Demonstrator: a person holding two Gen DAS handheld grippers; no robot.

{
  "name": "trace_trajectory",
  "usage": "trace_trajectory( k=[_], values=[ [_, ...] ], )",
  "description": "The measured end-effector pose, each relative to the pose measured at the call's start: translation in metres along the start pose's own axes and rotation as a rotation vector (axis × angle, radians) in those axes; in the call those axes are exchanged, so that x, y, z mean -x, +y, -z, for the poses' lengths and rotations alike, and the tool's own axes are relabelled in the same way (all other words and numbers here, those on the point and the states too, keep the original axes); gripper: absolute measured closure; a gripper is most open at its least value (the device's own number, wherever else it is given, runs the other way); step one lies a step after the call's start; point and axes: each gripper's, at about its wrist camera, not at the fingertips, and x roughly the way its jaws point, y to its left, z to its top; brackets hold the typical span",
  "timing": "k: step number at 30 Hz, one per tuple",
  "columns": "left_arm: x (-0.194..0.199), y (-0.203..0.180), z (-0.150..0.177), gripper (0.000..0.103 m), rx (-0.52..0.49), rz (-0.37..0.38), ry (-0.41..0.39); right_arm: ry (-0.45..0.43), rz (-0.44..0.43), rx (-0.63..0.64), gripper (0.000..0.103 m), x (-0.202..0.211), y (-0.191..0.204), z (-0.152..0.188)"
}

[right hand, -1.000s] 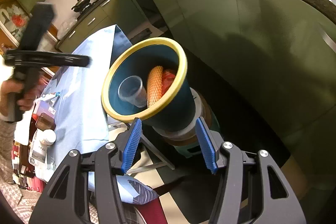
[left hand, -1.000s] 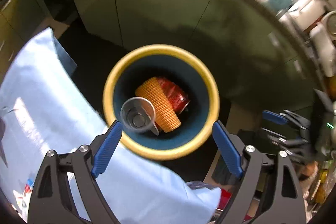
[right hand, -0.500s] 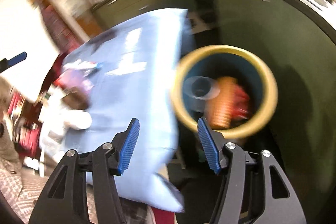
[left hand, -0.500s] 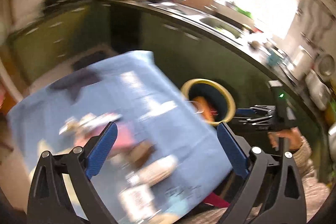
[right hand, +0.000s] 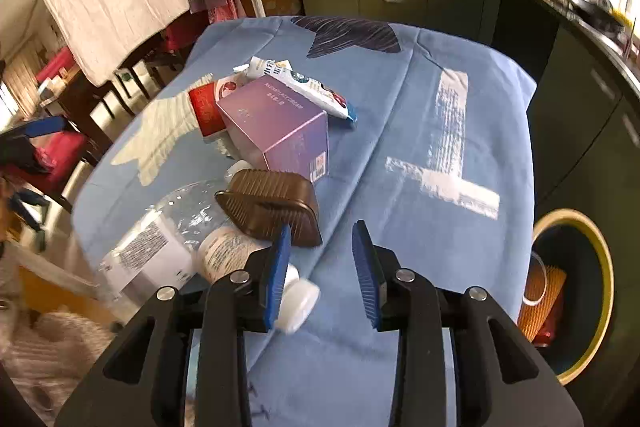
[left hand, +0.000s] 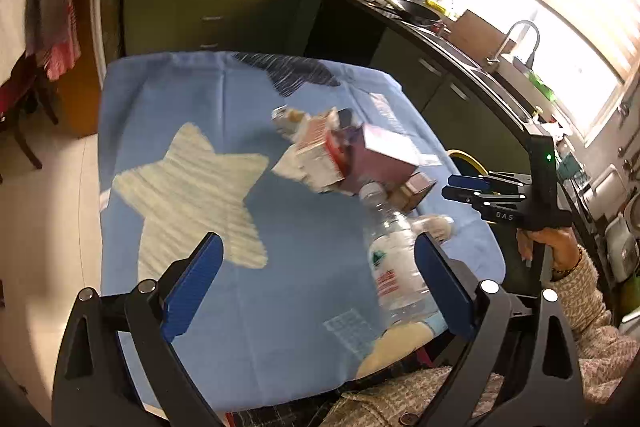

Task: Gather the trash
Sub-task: 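Grasp the brown plastic tray with the right gripper and lift it, then carry the brown tray over the bin and open the right gripper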

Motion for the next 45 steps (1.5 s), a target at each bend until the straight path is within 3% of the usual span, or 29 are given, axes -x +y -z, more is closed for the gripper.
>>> trace_trajectory(
  k=[7, 9, 11, 17, 25, 31, 36, 45],
  values=[
    [-0.010, 0.006, 0.012, 0.011, 0.014, 0.039, 0.016, 0.032, 0.051, 0.019, 0.077, -0.031, 0.005, -0.003],
    [-0.015, 0.004, 0.014, 0.011, 0.013, 0.048, 0.027, 0.031, 0.057, 0.019, 0.083, -0.037, 0.004, -0.004],
    [-0.018, 0.006, 0.016, 0.011, 0.014, 0.052, 0.036, 0.027, 0.054, 0.019, 0.096, -0.041, 0.002, -0.005],
    [-0.023, 0.005, 0.017, 0.011, 0.012, 0.043, 0.050, -0.016, 0.046, 0.014, 0.098, -0.032, -0.002, -0.004],
    [-0.032, -0.002, 0.017, 0.011, -0.005, 0.048, 0.075, -0.138, 0.075, -0.038, 0.098, 0.020, -0.019, -0.006],
    [-0.033, -0.009, 0.017, 0.011, -0.030, 0.051, 0.085, -0.174, 0.272, -0.223, 0.098, 0.066, -0.103, 0.016],
    [-0.043, -0.015, 0.015, 0.011, -0.035, 0.049, 0.112, -0.094, 0.443, -0.405, 0.098, 0.075, -0.185, 0.055],
    [-0.052, -0.050, 0.010, 0.011, -0.114, 0.043, 0.147, 0.050, 0.510, -0.540, 0.097, 0.033, -0.262, 0.088]
  ],
)
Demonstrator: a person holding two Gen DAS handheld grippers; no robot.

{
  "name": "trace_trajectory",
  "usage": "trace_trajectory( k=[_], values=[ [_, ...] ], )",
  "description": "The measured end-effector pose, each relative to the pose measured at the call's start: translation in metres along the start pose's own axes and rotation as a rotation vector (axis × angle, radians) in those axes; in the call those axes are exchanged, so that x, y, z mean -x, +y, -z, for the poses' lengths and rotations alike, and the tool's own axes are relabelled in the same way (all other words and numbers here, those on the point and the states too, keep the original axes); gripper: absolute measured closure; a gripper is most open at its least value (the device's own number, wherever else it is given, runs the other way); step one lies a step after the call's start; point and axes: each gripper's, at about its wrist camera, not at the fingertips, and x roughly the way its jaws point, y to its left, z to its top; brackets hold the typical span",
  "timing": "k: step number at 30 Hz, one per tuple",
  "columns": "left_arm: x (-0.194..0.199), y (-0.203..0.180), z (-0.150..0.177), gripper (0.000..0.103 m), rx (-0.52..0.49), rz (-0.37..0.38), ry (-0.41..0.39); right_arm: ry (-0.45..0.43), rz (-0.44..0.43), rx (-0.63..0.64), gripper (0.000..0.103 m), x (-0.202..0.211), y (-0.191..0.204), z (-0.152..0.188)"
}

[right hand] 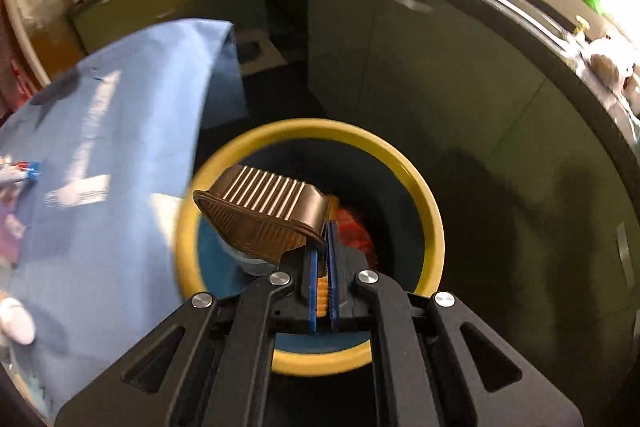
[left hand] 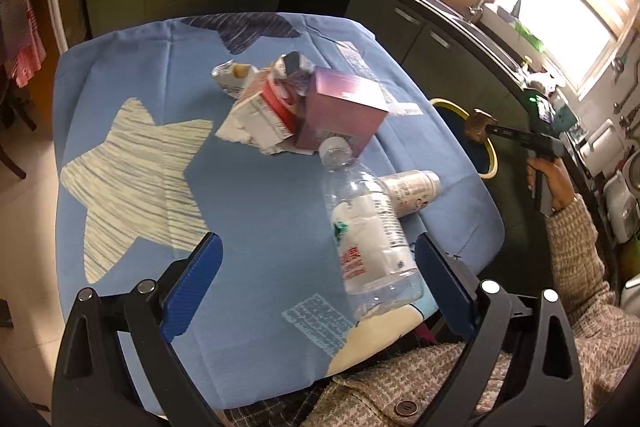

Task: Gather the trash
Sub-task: 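Carry the brown tray over the bin and open the right gripper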

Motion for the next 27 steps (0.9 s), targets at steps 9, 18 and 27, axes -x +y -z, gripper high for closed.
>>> trace_trajectory(
  k=[9, 18, 27],
  values=[
    [-0.014, -0.019, -0.012, 0.010, -0.031, 0.008, 0.079, -0.043, -0.031, -0.035, 0.051, 0.012, -0.016, 0.011],
    [-0.055, -0.038, -0.040, 0.008, 0.024, 0.001, 0.311, -0.209, -0.130, 0.028, 0.042, 0.082, 0.003, 0.054],
    [-0.115, -0.043, -0.044, 0.008, 0.025, -0.139, 0.579, -0.232, -0.190, 0.032, 0.042, 0.105, 0.005, 0.096]
  ],
)
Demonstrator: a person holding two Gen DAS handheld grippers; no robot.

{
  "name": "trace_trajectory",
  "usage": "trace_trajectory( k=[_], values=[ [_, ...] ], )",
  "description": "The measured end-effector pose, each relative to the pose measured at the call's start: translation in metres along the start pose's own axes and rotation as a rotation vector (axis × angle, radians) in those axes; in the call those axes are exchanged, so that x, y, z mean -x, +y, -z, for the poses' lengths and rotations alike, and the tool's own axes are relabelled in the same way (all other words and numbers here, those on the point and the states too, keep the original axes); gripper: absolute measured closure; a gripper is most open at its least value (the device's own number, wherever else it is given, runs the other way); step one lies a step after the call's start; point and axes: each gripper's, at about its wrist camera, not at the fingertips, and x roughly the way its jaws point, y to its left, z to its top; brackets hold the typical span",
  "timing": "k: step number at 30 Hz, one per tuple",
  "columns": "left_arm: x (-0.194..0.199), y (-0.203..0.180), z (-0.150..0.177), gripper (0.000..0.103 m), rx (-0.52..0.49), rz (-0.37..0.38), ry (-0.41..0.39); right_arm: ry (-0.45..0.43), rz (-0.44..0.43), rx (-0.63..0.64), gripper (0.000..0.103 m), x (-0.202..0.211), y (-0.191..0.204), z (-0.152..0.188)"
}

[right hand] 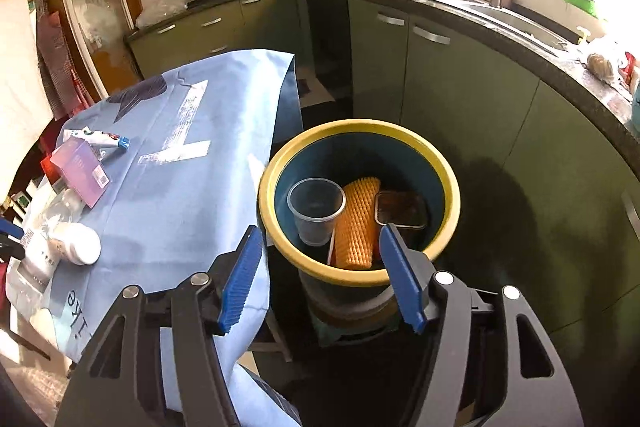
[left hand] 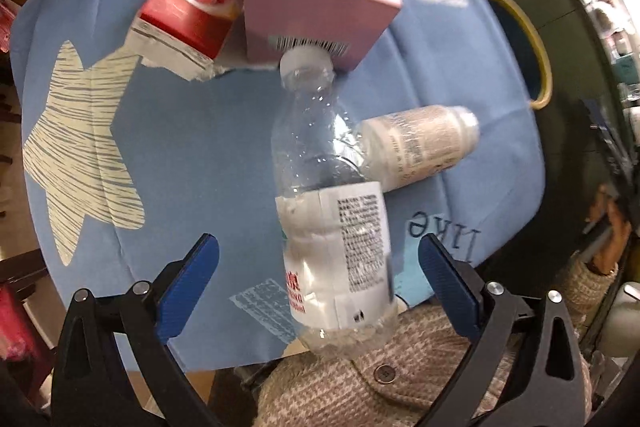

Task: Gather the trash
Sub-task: 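Carry the brown tray over the bin and open the right gripper, then grasp the clear water bottle around its label with the left gripper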

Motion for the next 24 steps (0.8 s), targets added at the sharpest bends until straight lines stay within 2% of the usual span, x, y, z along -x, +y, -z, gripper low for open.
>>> trace_trajectory(
  k=[5, 9, 15, 24],
  values=[
    [-0.015, -0.005, -0.012, 0.008, -0.013, -0.045, 0.066, -0.010, -0.038, -0.016, 0.041, -0.002, -0.004, 0.005],
    [-0.024, -0.006, -0.021, 0.023, -0.018, -0.081, 0.081, -0.002, -0.049, -0.023, 0.041, -0.006, -0.007, 0.008],
    [-0.041, -0.002, -0.019, 0.044, -0.010, -0.080, 0.141, 0.014, -0.051, -0.028, 0.041, -0.013, -0.012, 0.007],
    [-0.042, 0.001, -0.019, 0.047, -0.059, -0.111, 0.127, 0.021, -0.071, -0.013, 0.041, -0.018, 0.000, 0.006]
  ],
)
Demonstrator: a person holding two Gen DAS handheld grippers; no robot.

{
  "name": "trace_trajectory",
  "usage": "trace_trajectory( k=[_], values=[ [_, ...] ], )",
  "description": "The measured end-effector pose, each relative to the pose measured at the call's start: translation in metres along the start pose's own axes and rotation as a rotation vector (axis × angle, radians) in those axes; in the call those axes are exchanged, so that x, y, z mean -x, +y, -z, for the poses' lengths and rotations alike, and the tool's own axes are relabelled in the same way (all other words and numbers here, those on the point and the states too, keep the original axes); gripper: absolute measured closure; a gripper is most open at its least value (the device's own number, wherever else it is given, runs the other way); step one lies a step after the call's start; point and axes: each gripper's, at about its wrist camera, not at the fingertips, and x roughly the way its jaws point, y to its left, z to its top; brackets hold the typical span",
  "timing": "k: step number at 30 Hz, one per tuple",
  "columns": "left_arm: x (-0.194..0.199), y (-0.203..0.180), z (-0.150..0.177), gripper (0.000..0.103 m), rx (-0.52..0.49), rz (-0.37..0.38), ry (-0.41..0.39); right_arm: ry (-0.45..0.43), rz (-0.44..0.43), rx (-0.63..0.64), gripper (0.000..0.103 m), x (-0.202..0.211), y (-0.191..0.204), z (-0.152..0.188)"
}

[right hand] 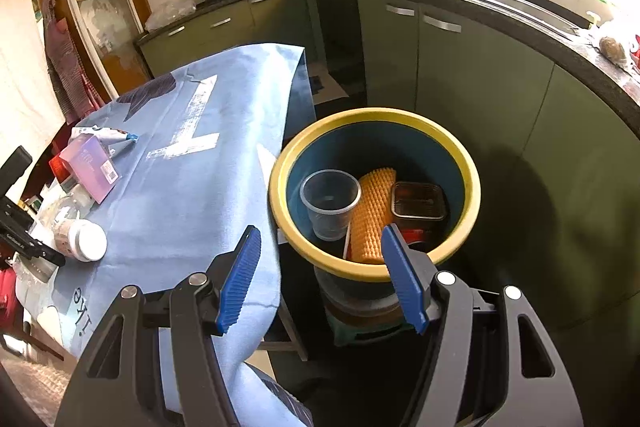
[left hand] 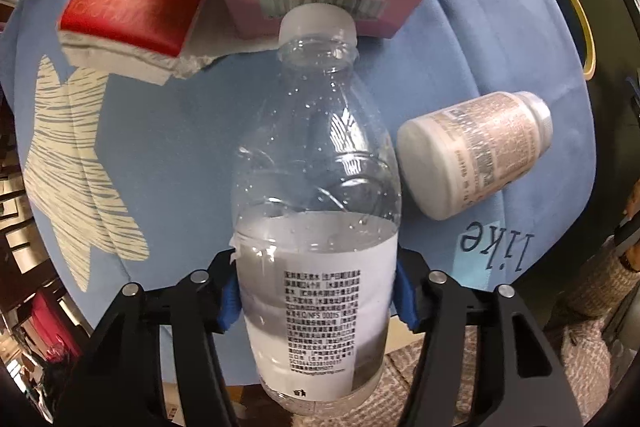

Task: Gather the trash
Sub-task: 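Grasp the clear water bottle around its label with the left gripper, then carry the water bottle over the bin and open the left gripper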

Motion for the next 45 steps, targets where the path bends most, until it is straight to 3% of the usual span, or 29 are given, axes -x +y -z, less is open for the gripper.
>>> trace_trajectory(
  k=[11, 19, 24, 27, 34, 37, 42, 45],
  values=[
    [0.032, -0.026, 0.035, 0.047, -0.056, -0.015, -0.036, -0.003, -0.002, 0.012, 0.041, 0.006, 0.008, -0.002],
    [0.092, -0.063, 0.041, 0.047, -0.170, -0.014, -0.162, -0.032, 0.017, -0.034, 0.041, 0.019, -0.011, 0.001],
    [0.135, -0.126, 0.005, 0.047, -0.325, 0.007, -0.250, -0.059, 0.043, -0.080, 0.041, 0.035, -0.033, 0.010],
    [0.145, -0.184, -0.033, 0.047, -0.430, 0.033, -0.270, -0.059, 0.063, -0.108, 0.041, 0.041, -0.048, 0.018],
    [0.105, -0.288, -0.132, 0.046, -0.539, 0.064, -0.192, -0.036, 0.101, -0.188, 0.041, 0.049, -0.086, 0.043],
    [0.082, -0.320, -0.160, 0.046, -0.552, 0.062, -0.177, -0.018, 0.111, -0.218, 0.041, 0.049, -0.100, 0.054],
    [0.043, -0.349, -0.200, 0.046, -0.551, 0.047, -0.170, 0.005, 0.115, -0.258, 0.041, 0.044, -0.119, 0.066],
    [0.026, -0.355, -0.216, 0.037, -0.544, 0.036, -0.181, 0.007, 0.106, -0.272, 0.041, 0.040, -0.126, 0.070]
  ],
)
